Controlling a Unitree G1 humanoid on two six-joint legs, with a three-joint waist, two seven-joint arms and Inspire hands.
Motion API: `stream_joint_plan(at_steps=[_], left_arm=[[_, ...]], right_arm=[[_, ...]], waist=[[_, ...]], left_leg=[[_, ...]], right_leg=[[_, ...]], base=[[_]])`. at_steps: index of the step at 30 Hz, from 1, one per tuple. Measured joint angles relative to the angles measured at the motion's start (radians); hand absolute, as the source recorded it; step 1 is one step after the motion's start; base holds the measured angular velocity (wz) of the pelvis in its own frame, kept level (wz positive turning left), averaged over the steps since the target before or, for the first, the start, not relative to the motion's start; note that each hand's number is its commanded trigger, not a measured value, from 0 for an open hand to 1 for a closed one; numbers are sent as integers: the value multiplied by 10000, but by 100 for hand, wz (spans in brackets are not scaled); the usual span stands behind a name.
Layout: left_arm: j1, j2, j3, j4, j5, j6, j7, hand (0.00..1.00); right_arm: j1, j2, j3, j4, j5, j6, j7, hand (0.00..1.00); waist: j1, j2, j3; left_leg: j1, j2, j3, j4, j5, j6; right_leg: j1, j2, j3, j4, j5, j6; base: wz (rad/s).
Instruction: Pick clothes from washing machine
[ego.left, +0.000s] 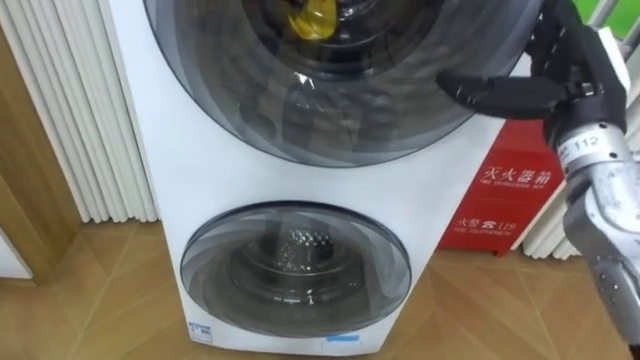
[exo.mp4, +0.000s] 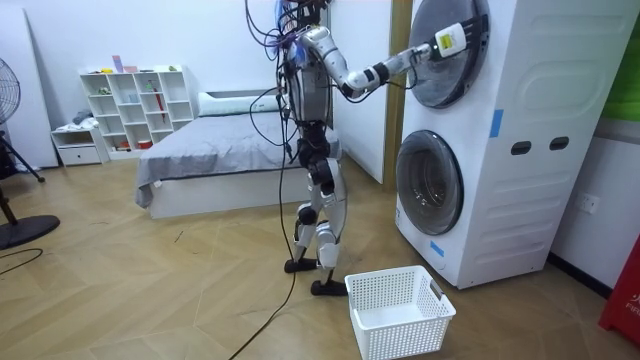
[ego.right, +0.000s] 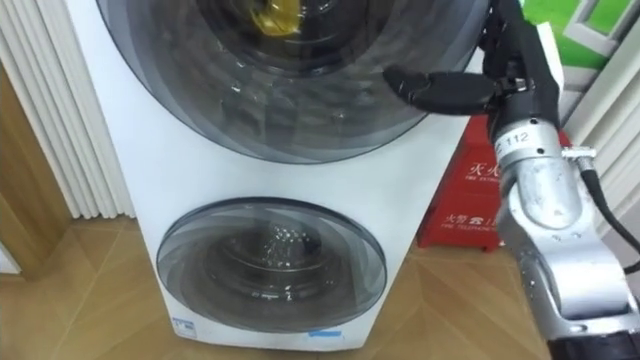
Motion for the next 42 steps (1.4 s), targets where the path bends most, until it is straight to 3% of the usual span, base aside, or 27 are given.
stream_joint_plan(at_steps=[7, 13, 25, 31, 35, 37, 42], left_arm=[[73, -126, -15, 240, -11, 10, 199, 0], [48, -138, -19, 254, -283, 5, 434, 0], [207, -142, -23, 335, -868, -126, 588, 0], [259, -121, -612, 425, -1156, -168, 623, 0], [262, -113, -712, 442, -1158, -294, 622, 0], [236, -111, -716, 433, -1153, -337, 611, 0], [230, -66, -1006, 324, -1152, -664, 605, 0]], right_arm=[[1046, 662, 22, -1503, -1447, -19, -13, 0], [1714, 712, 15, -2476, -1841, -62, 158, 0], [1939, 744, 29, -2626, -1824, -70, 425, 0], [2014, 850, 128, -2699, -1090, -70, 616, 0], [2555, 876, 210, -3360, -617, -145, 647, 0], [2849, 1112, 214, -3577, -601, -389, 793, 0], [3089, 1534, 228, -3906, -264, -517, 1016, 0]], waist=[[-51, 174, 51], [-138, 362, -13], [-296, 240, -94], [-304, 227, -90], [-294, 246, -73], [-315, 249, -70], [-356, 289, -55]], left_leg=[[99, 26, 296, -5, -13, -14], [51, 36, 299, -84, -48, -20], [79, 33, 356, -59, -46, -20], [256, 43, 506, -60, -46, -20], [255, 46, 556, -67, -46, -20], [239, 58, 625, -69, -47, -21], [212, 86, 721, -90, -72, -58]], right_leg=[[-28, 70, 258, 90, -27, -24], [-152, 102, 287, 151, -39, -23], [-135, 111, 363, 141, -40, -22], [-20, 151, 515, 147, -40, -22], [-40, 159, 541, 157, -40, -23], [-63, 169, 547, 158, -34, -32], [-162, 216, 615, 199, -10, -69]], base=[[-11], [0], [0], [-7], [-3], [-5], [-4]])
